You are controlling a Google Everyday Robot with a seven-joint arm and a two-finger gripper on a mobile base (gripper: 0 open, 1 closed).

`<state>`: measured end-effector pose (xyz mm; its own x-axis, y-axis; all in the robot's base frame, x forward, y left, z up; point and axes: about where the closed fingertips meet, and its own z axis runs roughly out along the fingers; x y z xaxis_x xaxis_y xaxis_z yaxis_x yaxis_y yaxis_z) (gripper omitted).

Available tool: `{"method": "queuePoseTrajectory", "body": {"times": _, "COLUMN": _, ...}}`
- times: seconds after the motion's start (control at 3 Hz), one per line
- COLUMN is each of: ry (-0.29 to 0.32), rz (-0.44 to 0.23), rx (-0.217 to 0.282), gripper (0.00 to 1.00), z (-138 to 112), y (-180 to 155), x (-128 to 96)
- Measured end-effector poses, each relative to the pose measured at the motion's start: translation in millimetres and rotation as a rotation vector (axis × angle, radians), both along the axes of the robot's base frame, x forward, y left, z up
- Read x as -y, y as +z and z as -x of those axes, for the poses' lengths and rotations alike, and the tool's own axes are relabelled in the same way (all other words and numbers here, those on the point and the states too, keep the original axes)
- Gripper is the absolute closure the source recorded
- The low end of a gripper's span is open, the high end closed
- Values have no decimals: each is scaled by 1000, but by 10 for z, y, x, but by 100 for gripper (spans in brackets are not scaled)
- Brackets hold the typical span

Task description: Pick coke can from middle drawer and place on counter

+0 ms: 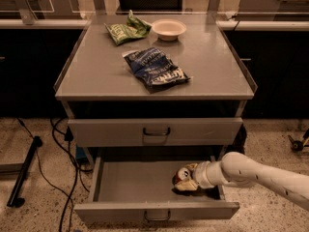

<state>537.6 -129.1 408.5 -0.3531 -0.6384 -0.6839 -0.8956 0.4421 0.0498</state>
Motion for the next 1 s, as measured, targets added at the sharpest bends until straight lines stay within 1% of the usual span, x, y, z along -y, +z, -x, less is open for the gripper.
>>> {"method": "queuePoseTrajectory", "body": {"times": 0.67, "ry": 0, "rz": 0, "rx": 0, "gripper": 94, "z": 0, "y": 0, "x": -1}}
{"method": "queuePoseTrajectory", "body": {"times": 1.0, "ry": 0, "rz": 0, "rx": 0, "gripper": 100, "z": 1, "y": -1, "x": -2}}
